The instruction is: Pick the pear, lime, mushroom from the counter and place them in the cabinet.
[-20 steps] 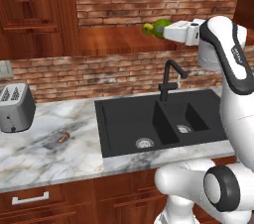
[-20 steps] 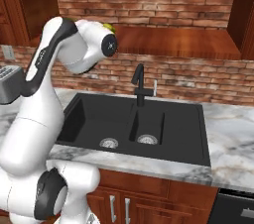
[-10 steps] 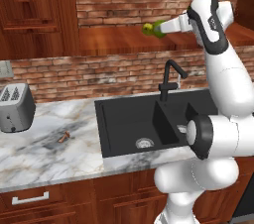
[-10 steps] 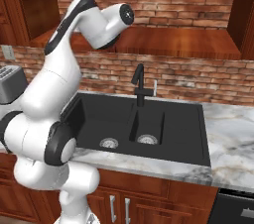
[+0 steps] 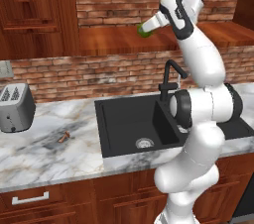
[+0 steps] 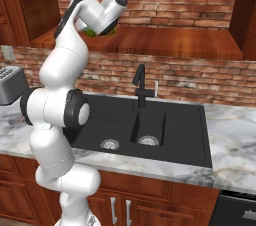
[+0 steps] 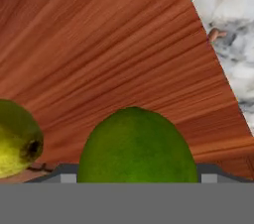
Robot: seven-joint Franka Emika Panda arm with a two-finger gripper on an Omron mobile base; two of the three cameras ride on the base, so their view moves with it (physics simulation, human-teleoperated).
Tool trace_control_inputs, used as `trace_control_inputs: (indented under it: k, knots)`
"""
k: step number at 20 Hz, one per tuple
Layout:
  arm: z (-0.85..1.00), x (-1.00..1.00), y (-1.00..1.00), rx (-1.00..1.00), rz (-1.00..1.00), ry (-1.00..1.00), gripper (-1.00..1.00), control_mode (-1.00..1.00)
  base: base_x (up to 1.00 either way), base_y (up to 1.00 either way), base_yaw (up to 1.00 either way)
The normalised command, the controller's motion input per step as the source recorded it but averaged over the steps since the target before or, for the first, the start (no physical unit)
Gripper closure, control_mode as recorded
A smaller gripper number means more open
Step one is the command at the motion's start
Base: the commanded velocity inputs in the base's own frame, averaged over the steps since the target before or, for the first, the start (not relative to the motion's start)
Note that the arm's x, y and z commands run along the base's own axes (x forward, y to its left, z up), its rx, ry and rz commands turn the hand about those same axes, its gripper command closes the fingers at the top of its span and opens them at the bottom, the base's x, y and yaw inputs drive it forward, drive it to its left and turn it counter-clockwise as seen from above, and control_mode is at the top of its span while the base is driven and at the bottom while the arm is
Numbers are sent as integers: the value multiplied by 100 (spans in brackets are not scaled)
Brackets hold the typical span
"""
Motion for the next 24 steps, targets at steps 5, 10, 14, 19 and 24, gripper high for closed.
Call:
trace_control_inputs:
  k: [5,10,14,19,24]
  knots:
    - [-5,76,58,-9,-7,14,100,-100,0,0,0]
    - [0,76,48,-5,-8,13,100,-100,0,0,0]
    - [0,40,20,-1,-5,4,100,-100,0,0,0]
    - [0,-8,6,-3,0,0,-100,-100,0,0,0]
    - [28,-3,6,0,0,0,-100,-100,0,0,0]
